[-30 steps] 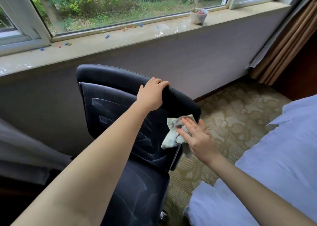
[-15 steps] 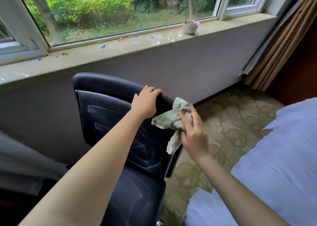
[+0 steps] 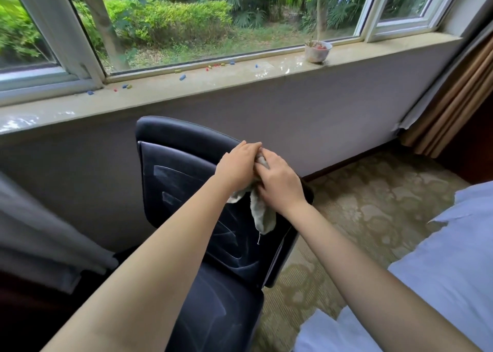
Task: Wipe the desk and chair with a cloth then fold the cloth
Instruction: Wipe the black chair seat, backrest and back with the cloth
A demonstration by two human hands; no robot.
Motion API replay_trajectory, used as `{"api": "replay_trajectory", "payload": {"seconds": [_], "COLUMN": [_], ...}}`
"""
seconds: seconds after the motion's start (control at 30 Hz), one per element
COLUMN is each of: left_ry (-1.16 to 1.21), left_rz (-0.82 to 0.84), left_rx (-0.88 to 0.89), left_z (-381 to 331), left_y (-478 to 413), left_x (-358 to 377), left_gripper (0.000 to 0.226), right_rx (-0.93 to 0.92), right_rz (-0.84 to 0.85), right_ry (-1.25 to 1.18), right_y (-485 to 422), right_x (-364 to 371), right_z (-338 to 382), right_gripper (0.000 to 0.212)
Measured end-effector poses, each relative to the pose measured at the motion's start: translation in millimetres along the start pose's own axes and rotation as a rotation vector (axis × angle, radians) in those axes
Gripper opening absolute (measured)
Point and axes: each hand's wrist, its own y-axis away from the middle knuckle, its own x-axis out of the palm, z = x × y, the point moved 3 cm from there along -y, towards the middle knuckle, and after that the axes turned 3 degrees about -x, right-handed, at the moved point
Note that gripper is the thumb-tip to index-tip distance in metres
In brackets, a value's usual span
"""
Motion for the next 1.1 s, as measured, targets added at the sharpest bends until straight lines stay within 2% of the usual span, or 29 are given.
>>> {"api": "replay_trajectory", "payload": {"seconds": [0.1, 0.23, 0.37, 0.5, 0.63, 0.83, 0.93, 1.1], "left_ry": [-0.043, -0.106, -0.06, -0.054, -0.108, -0.217, -0.253, -0.236], "left_rz": [0.023, 0.033, -0.006, -0.017, -0.021, -0.004, -0.037, -0.031], "left_rx": [-0.032, -0.01, -0.006, 0.018, 0.022, 0.027, -0.054, -0.341], "left_z": [0.3, -3.5, -0.9, -0.2, 1.6, 21.6, 58.2, 164.2], "left_y": [2.5, 6.4, 9.7, 13.0, 14.6, 3.8, 9.8, 49.6], "left_x": [-5.8, -11.7, -8.2, -4.0, -1.1, -9.1, -16.8, -35.3], "left_gripper": [0.065, 0.068, 0.072, 0.074, 0.075, 0.082, 0.093, 0.089], "right_rx": [0.016, 0.028, 0.069, 0.09, 0.125, 0.085, 0.057, 0.036], "right_rz": [0.047, 0.014, -0.043, -0.093, -0.126, -0.15, -0.138, -0.126], "right_ry": [-0.041, -0.025, 0.033, 0.071, 0.08, 0.114, 0.139, 0.144], "right_y": [-9.0, 17.2, 56.6, 82.5, 80.6, 65.0, 51.2, 16.7], "right_x": [-2.3, -11.8, -15.2, -15.4, -8.1, 6.0, 12.7, 31.5], "right_z": [5.2, -7.0, -21.7, -25.1, -21.8, -28.0, -33.1, -31.7], "right_gripper": [0.054, 0.04, 0.051, 0.048, 0.059, 0.054, 0.057, 0.064]}}
